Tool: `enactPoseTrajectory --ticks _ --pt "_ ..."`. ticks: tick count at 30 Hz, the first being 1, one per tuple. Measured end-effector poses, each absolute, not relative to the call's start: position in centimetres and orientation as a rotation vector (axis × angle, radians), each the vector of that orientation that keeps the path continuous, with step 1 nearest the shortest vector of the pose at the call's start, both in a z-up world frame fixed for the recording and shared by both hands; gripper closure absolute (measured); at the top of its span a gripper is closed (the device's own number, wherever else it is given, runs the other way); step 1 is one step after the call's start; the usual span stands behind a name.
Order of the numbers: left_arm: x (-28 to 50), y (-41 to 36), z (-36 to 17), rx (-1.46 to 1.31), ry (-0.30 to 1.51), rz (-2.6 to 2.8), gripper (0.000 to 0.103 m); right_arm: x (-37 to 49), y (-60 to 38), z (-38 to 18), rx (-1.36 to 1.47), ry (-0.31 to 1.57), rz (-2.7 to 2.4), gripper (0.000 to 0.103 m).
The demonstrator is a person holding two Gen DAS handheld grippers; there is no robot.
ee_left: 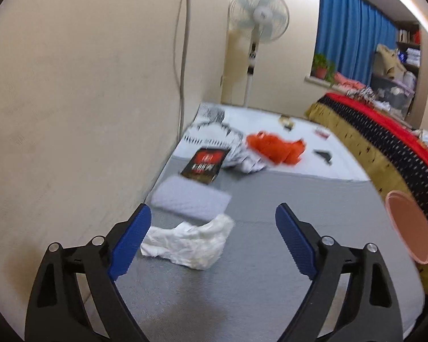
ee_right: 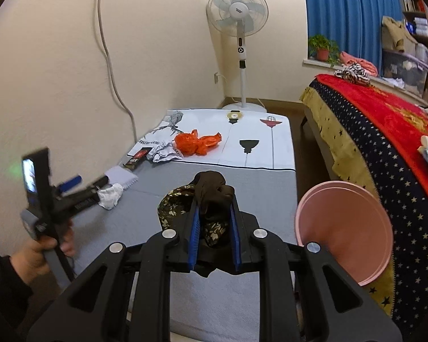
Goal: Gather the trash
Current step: 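Grasp the white tissue with the left gripper while the right gripper holds the cloth, then carry both held items over the pink wastebasket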
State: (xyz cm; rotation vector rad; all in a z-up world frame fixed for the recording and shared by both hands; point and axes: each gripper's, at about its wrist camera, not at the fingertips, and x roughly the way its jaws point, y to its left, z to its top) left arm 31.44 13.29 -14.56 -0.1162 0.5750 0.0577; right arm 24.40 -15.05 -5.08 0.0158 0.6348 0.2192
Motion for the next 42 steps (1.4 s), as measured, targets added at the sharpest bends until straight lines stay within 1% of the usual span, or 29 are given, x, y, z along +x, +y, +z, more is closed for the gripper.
enactPoseTrajectory --ticks 3,6,7,8,11,12,14,15,16,17,21,25,32,39,42 --pt "32.8 13.1 -15.4 -0.054 0.599 0.035 0.022 24.9 -14.6 -5.2 0.018 0.648 0.234 0.083" --pt "33.8 13.3 -16.1 -0.048 0.628 0.002 0.027 25.0 -13.8 -5.3 0.009 0.66 0.252 0.083" --pt "34.1 13.4 -16.3 -0.056 0.639 -0.004 0.031 25.0 -13.7 -5.4 0.009 0.662 0.255 0.083" --pt "34.4 13.6 -16.6 -0.063 0.655 -0.009 0.033 25.1 -13.6 -5.5 0.01 0.664 0.255 0.083" --pt "35.0 13.6 -17.7 -0.072 0.71 -0.014 0.046 25.3 -13.7 -5.7 0.012 0.672 0.248 0.083" --pt "35.2 13.7 -17.8 -0.073 0.719 -0.008 0.052 25.4 -13.9 -5.8 0.017 0.678 0.244 0.083" --pt "35.5 13.9 -18.0 -0.083 0.729 -0.006 0.07 25.5 -14.1 -5.9 0.027 0.685 0.234 0.083" --pt "35.6 14.1 -18.2 -0.092 0.737 -0.014 0.086 25.6 -14.2 -5.9 0.032 0.687 0.232 0.083" --pt "35.6 14.2 -18.3 -0.099 0.741 -0.017 0.093 25.6 -14.3 -5.9 0.032 0.686 0.228 0.083" --pt "35.6 14.3 -18.3 -0.105 0.74 -0.015 0.097 25.6 -14.3 -5.8 0.03 0.683 0.227 0.083" --pt "35.2 14.6 -17.9 -0.121 0.724 -0.015 0.099 25.5 -14.3 -5.9 0.024 0.681 0.226 0.083" --pt "33.9 14.7 -16.3 -0.136 0.7 -0.027 0.1 25.3 -14.6 -5.7 0.025 0.673 0.224 0.083" --pt "28.8 13.6 -9.6 -0.123 0.591 -0.084 0.1 24.3 -15.5 -4.3 0.052 0.647 0.214 0.083" --pt "23.0 11.7 -1.3 -0.142 0.465 -0.163 0.1 20.5 -16.5 0.2 0.08 0.591 0.229 0.083" --pt "20.8 10.6 1.3 -0.132 0.426 -0.196 0.1 17.9 -16.9 1.8 0.074 0.567 0.233 0.083"
